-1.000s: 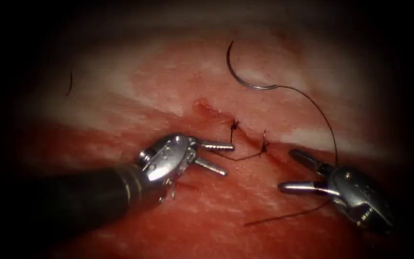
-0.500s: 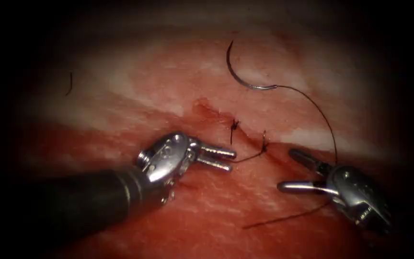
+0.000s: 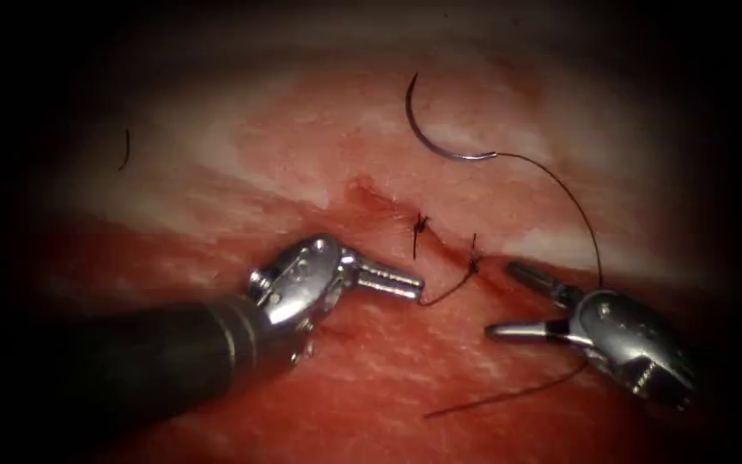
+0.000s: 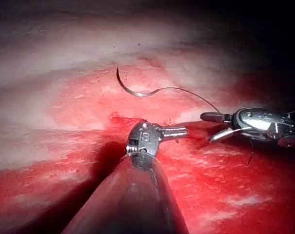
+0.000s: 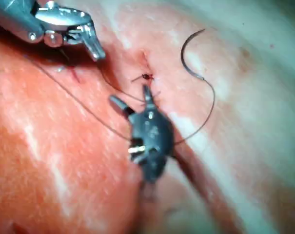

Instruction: Wound Closure

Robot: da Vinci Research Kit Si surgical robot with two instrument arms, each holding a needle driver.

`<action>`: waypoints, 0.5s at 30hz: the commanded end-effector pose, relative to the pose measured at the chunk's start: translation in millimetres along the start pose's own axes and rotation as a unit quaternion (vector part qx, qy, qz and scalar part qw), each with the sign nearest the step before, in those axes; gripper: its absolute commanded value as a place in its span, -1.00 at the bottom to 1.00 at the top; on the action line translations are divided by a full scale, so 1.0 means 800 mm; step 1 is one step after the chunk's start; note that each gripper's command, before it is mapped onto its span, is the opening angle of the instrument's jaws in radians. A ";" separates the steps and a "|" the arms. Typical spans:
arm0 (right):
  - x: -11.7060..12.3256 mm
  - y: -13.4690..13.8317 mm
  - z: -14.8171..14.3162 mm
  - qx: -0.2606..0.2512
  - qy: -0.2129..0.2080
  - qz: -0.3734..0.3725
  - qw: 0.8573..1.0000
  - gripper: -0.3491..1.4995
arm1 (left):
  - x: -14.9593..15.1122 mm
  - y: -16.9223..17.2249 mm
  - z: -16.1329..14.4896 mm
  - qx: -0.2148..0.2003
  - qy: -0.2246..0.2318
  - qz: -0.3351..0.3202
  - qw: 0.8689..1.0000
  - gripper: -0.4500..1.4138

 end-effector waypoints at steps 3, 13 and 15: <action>-0.0005 -0.0001 0.0042 0.001 -0.016 -0.060 0.998 0.98 | -0.0004 -0.0008 0.0009 0.002 0.002 -0.004 1.000 -1.00; -0.0036 -0.0016 0.0105 0.008 -0.049 -0.161 0.986 0.98 | 0.0011 -0.0003 0.0010 0.004 0.005 -0.010 1.000 -1.00; -0.0048 -0.0017 0.0112 0.014 -0.057 -0.167 0.984 0.98 | 0.0016 -0.0003 0.0009 0.005 0.005 -0.006 1.000 -1.00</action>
